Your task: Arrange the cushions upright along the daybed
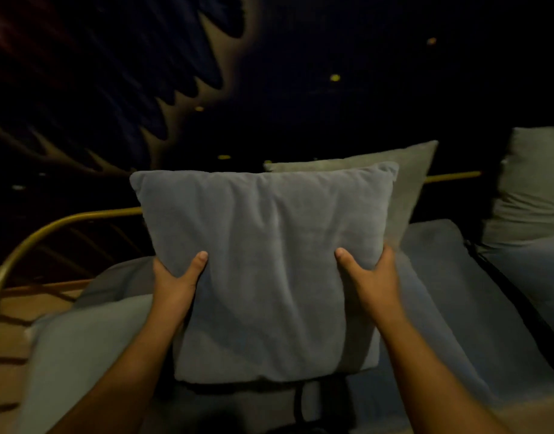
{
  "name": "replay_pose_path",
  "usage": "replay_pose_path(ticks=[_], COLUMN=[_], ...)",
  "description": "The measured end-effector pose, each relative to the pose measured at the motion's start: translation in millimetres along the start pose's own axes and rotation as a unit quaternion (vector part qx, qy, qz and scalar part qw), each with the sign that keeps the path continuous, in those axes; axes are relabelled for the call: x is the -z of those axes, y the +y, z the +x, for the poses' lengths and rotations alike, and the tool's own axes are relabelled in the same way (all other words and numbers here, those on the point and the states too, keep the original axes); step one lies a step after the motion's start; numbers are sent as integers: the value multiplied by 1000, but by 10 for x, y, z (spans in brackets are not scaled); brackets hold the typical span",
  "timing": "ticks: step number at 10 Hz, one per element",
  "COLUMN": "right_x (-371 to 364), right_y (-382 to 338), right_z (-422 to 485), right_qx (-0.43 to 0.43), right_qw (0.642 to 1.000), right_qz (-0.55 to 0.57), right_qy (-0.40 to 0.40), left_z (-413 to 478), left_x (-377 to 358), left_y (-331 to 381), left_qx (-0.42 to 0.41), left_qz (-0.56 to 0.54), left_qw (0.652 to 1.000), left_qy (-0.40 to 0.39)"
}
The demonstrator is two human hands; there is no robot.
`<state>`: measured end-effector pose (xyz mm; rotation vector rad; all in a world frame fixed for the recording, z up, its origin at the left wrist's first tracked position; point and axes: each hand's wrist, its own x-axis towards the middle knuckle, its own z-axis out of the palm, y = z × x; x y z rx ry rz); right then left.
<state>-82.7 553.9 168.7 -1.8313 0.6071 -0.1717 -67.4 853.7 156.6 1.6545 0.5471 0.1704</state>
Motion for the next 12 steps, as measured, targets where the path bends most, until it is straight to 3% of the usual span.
replay_pose_path(ticks=[3, 6, 8, 10, 12], right_x=[-1767, -3232, -3970, -4372, -4297], right_y=[-671, -939, -615, -283, -451], right_z=[-265, -315, -315, -350, -165], right_qx=[97, 145, 108, 44, 29], right_qw=[985, 972, 964, 916, 926], right_qz=[49, 63, 39, -80, -118], right_qy=[-137, -174, -241, -391, -356], left_z=[840, 1968, 2324, 2278, 2129], left_x=[1577, 2495, 2770, 2719, 2318], left_y=[245, 336, -109, -679, -835], left_qx=[-27, -9, 59, 133, 166], left_qz=[-1, -29, -25, 85, 152], left_qw=[998, 996, 990, 986, 972], left_qy=[64, 80, 128, 46, 59])
